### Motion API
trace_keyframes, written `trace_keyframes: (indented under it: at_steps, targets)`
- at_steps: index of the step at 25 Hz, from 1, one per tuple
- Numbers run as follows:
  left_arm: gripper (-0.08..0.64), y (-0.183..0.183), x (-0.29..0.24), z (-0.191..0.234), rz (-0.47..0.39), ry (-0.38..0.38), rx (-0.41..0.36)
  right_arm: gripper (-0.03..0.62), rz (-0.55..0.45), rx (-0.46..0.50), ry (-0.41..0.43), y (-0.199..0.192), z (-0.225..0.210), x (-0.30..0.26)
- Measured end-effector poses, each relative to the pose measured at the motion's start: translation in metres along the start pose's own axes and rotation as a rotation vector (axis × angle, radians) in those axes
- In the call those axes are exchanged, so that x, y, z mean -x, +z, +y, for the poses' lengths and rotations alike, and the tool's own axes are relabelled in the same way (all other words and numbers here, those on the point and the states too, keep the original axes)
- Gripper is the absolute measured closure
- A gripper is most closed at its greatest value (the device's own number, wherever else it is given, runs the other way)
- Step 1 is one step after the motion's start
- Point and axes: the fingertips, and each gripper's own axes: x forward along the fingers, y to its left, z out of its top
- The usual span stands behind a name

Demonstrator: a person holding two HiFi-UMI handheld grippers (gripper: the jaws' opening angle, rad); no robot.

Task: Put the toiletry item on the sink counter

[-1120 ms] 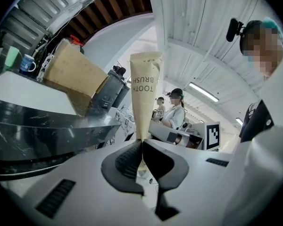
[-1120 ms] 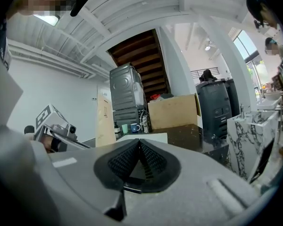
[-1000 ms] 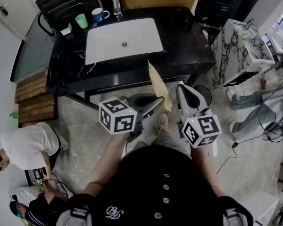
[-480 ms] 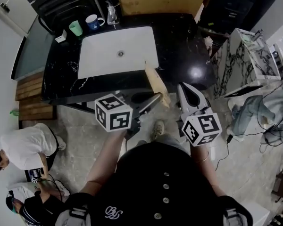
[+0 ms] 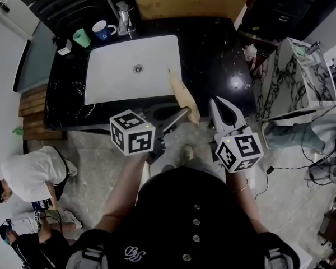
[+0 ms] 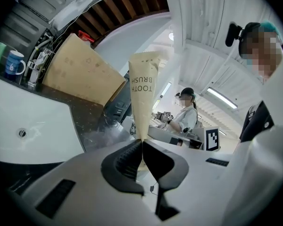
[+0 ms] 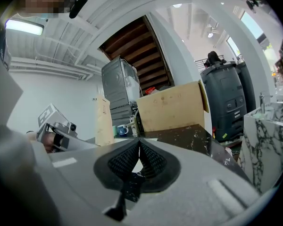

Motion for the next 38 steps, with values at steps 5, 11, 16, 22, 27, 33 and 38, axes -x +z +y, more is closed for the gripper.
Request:
trace_keyframes:
  at_steps: [5,11,16,22,27,33,38]
  targets:
    - [0.545,0.008,-0.019,0.02,0.028,0.018,0.017,0.589,0.017,-0.029,0.015,0.0,-0.019,-0.018]
    - [0.545,0.015,-0.034,0.042,0.053,0.044,0.021,0.589,0.033,-0.045,0.031,-0.002,-0.035,-0.035]
    - [0.545,0.014,-0.044,0.055,0.092,0.079,-0.002,0.589,0.063,-0.054,0.061,-0.008,-0.043,-0.046]
    - [0.545,0.013,-0.05,0.074,0.123,0.11,0.022,0.589,0.106,-0.062,0.098,-0.019,-0.046,-0.062]
    - [0.545,0.006,-0.054,0.083,0.195,0.121,0.034,0.589,0.115,-0.08,0.12,-0.023,-0.05,-0.069]
    - [0.545,-0.004,-0.061,0.082,0.287,0.091,0.042,0.589,0.121,-0.089,0.13,-0.026,-0.058,-0.073]
    - [0.545,-0.01,-0.069,0.086,0.329,0.102,0.055,0.589,0.128,-0.07,0.123,-0.03,-0.06,-0.075]
